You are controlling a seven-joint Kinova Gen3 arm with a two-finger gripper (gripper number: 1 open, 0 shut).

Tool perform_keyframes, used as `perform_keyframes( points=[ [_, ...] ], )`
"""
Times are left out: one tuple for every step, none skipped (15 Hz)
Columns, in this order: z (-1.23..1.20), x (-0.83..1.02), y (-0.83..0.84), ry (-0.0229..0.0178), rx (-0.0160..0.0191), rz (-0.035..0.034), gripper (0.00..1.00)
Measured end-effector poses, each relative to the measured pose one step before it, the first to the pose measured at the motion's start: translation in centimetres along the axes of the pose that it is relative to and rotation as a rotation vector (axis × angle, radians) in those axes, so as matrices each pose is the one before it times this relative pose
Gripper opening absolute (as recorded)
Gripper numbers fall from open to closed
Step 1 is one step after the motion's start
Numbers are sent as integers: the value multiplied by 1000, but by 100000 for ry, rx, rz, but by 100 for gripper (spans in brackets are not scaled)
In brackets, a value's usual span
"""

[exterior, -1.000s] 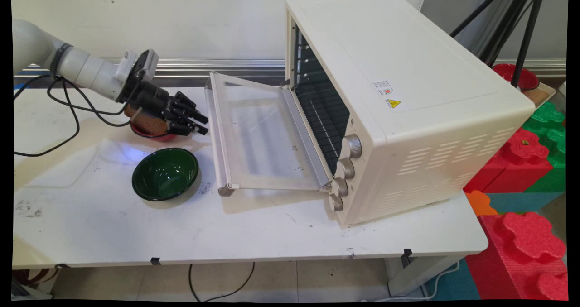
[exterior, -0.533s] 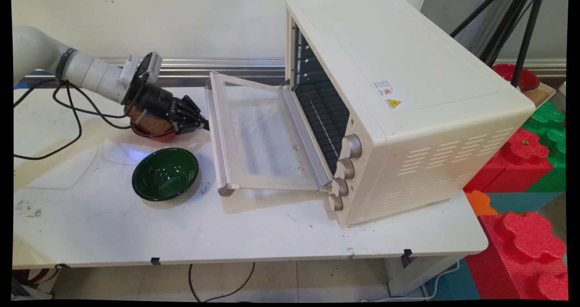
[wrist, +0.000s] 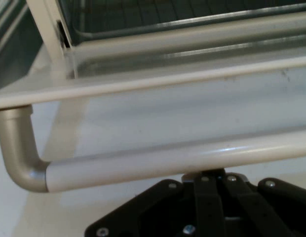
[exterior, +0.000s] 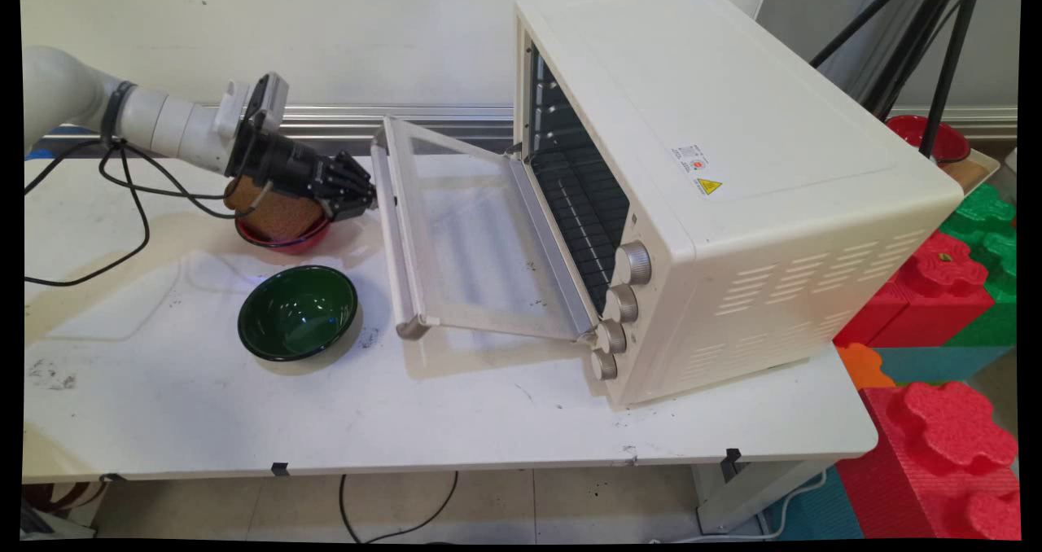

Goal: Close the oven

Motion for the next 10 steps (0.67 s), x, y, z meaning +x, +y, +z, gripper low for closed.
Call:
perform_keyframes(
  points=[
    [-131,302,-53,1713,573,-43,0],
    [-111,470,-102,2161,570,-45,0],
    [-167,446,-40,1929,633,-44,0],
    [-70,387,-38,1320,393,136,0],
    [-42,731,-85,2283,620,286,0],
    [31,692,-87,1906,562,400,0],
    [70,589,-97,1580,560,214,0],
    [226,858,-148,2132,642,221,0],
    [404,1010,-209,2388,709,164,0],
    [334,617,-146,1387,386,72,0]
  ],
)
